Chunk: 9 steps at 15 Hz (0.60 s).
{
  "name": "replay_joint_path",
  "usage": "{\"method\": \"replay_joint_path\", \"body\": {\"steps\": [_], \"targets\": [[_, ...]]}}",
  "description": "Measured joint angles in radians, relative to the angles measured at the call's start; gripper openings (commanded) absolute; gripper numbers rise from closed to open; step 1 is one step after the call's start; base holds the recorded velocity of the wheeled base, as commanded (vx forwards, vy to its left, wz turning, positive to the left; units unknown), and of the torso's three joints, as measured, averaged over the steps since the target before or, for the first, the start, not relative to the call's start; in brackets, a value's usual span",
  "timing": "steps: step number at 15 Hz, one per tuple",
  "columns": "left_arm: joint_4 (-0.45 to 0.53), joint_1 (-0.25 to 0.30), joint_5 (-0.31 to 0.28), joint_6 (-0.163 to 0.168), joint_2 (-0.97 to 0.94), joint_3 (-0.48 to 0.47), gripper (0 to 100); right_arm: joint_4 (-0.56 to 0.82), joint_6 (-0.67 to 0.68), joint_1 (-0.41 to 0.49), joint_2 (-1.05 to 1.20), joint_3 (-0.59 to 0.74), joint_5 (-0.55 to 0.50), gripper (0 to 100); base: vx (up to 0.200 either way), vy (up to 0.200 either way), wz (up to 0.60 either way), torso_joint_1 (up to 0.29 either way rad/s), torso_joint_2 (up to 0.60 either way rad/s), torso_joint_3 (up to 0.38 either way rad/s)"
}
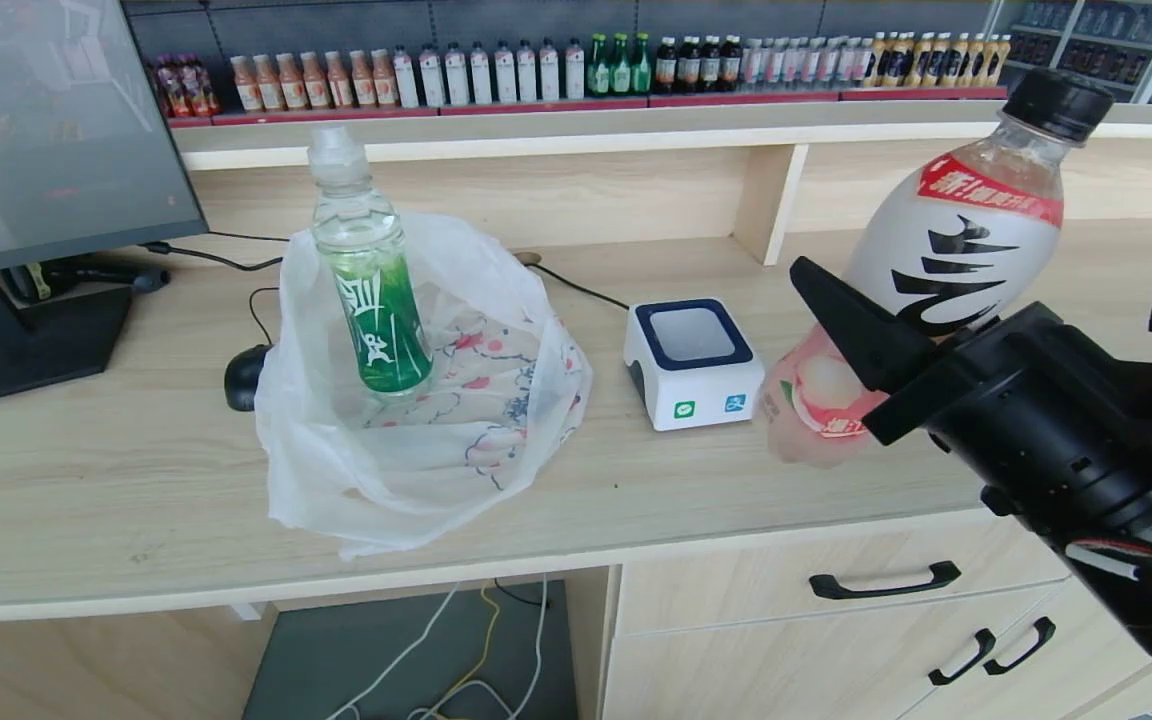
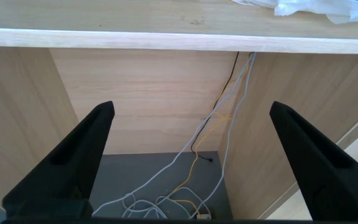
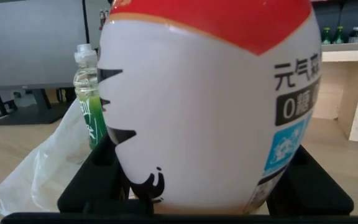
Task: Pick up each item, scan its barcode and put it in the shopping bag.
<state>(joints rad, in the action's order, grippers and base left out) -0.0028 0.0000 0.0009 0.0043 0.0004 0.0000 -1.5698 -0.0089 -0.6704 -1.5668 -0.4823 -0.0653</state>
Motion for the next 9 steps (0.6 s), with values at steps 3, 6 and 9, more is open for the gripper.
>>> {"method": "replay_joint_path", "body": {"steps": [3, 6, 9], "targets": [[0.000, 0.000, 0.000, 0.000, 0.000, 0.000, 100, 0.023, 0.082, 0.001, -0.011, -0.057, 0.014, 0, 0.000, 0.000, 0.00, 0.000, 0.00, 0.000], [0.000, 0.000, 0.000, 0.000, 0.000, 0.000, 100, 0.074, 0.190, 0.005, -0.044, -0.213, 0.039, 0, 0.000, 0.000, 0.00, 0.000, 0.00, 0.000], [0.000, 0.000, 0.000, 0.000, 0.000, 0.000, 100, 0.104, 0.318, 0.026, -0.114, -0.407, 0.042, 0, 0.000, 0.000, 0.00, 0.000, 0.00, 0.000]]}}
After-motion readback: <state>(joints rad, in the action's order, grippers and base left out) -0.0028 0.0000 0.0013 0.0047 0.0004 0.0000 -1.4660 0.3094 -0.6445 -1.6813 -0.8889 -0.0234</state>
